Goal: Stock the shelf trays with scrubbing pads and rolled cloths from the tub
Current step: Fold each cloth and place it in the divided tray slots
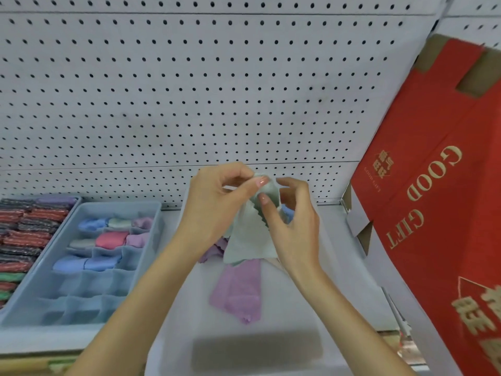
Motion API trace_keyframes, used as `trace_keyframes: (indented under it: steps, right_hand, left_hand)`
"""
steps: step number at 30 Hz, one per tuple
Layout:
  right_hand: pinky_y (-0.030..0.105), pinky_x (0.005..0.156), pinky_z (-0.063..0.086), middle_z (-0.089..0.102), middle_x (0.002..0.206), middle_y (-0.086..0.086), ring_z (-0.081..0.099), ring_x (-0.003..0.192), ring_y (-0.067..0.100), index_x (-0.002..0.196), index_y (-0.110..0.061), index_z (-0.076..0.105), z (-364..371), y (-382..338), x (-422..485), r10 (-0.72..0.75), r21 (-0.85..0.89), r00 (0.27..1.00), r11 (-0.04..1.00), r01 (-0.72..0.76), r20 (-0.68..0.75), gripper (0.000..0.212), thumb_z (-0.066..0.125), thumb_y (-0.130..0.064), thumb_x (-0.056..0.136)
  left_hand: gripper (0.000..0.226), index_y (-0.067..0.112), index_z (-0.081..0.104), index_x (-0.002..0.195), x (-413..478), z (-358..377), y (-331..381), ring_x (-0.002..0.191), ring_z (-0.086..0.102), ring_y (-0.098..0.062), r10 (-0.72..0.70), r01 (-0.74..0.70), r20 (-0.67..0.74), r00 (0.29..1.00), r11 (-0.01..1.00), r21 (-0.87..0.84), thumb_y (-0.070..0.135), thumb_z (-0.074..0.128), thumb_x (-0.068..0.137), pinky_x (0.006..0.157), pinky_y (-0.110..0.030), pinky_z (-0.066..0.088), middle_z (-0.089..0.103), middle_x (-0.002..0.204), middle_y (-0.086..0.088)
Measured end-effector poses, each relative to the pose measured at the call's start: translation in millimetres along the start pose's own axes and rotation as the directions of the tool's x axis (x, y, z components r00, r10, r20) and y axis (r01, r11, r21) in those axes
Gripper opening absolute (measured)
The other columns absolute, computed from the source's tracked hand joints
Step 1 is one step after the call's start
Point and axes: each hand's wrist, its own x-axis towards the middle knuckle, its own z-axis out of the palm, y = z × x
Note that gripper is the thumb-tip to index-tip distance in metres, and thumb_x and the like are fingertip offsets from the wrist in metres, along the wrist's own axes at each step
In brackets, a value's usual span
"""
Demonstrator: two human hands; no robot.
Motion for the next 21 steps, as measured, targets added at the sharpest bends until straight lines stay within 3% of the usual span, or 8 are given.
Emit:
trace_keyframes:
  steps: [2,4,7,13,15,17,18,21]
  right_hand:
    - [0.042,0.076,0.053,0.064,0.086,-0.019,0.063,0.087,0.009,0.095,-0.036,0.054,1.4,-2.3,2.9,-0.048,-0.006,0.999,0.999,0.048,-0.026,0.025,0.056,-0.055,0.079]
    - [0.029,0.069,0.05,0.061,0.076,-0.022,0.06,0.074,0.003,0.083,-0.032,0.056,0.0,1.5,8.7,-0.086,-0.068,0.995,0.994,0.083,-0.049,0.01,0.056,-0.042,0.085]
    - [0.013,0.055,0.033,0.055,0.062,-0.021,0.046,0.058,0.002,0.07,-0.034,0.055,-11.7,16.8,16.8,-0.046,-0.094,0.999,0.994,0.048,0.019,0.025,0.058,-0.018,0.09]
    - [0.017,0.05,0.021,0.032,0.051,-0.009,0.028,0.051,0.005,0.057,-0.006,0.044,-55.0,37.4,24.3,0.052,-0.003,0.961,0.999,-0.053,0.27,0.037,0.061,-0.011,0.09]
    - [0.026,0.055,0.024,0.035,0.06,0.013,0.033,0.058,0.014,0.065,0.009,0.048,-68.3,39.7,26.7,0.078,0.016,0.943,0.996,-0.087,0.324,0.038,0.062,-0.016,0.09]
    - [0.028,0.061,0.033,0.052,0.068,0.018,0.045,0.065,0.015,0.075,0.003,0.064,-78.3,36.0,28.9,0.094,-0.008,0.93,0.995,-0.097,0.354,0.028,0.061,-0.019,0.091]
    - [0.022,0.063,0.036,0.057,0.069,0.008,0.048,0.068,0.01,0.075,-0.007,0.069,-82.6,32.5,30.0,0.111,-0.012,0.925,0.993,-0.114,0.364,0.024,0.059,-0.018,0.092]
    - [0.014,0.063,0.033,0.051,0.069,-0.008,0.043,0.064,0.0,0.065,-0.017,0.066,-95.7,21.8,35.6,0.151,-0.138,0.877,0.986,-0.098,0.456,0.032,0.054,-0.017,0.095]
  left_hand:
    - [0.016,0.014,0.068,0.067,-1.4,-4.0,1.1,0.064,0.057,-0.005,0.0,0.0,0.01,1.0,1.0,0.008,0.019,0.072,0.082,0.064,-0.021,0.047,0.066,0.066,0.001]
    - [0.016,0.012,0.068,0.068,-2.5,-10.5,2.6,0.064,0.056,-0.008,-0.037,0.036,-0.023,0.999,0.999,-0.041,0.013,0.069,0.084,0.063,-0.02,0.05,0.064,0.063,0.002]
    - [0.02,0.009,0.064,0.07,-4.3,-23.0,4.0,0.064,0.059,-0.011,-0.103,0.094,-0.068,0.992,0.988,-0.125,0.011,0.062,0.089,0.065,-0.025,0.055,0.065,0.065,0.0]
    - [0.024,0.01,0.053,0.073,-3.6,-48.3,-3.8,0.066,0.06,-0.018,-0.22,0.196,-0.14,0.965,0.966,-0.166,0.015,0.051,0.096,0.063,-0.026,0.054,0.063,0.072,-0.01]
    - [0.021,0.008,0.056,0.076,-4.9,-51.6,-8.6,0.073,0.057,-0.02,-0.207,0.191,-0.151,0.967,0.975,-0.117,0.015,0.054,0.095,0.062,-0.021,0.051,0.06,0.079,-0.015]
    - [0.017,0.009,0.064,0.077,-5.5,-54.7,-13.5,0.073,0.059,-0.014,-0.2,0.188,-0.168,0.965,0.978,-0.084,0.013,0.059,0.092,0.063,-0.013,0.051,0.065,0.076,-0.007]
    - [0.015,0.01,0.066,0.077,-5.4,-56.7,-15.6,0.071,0.061,-0.01,-0.208,0.193,-0.177,0.962,0.976,-0.099,0.012,0.061,0.09,0.066,-0.011,0.052,0.067,0.072,0.0]
    - [0.014,0.011,0.067,0.077,-3.9,-58.0,-22.5,0.067,0.063,-0.011,-0.268,0.235,-0.184,0.946,0.955,-0.181,0.01,0.061,0.09,0.068,-0.016,0.056,0.067,0.069,0.001]
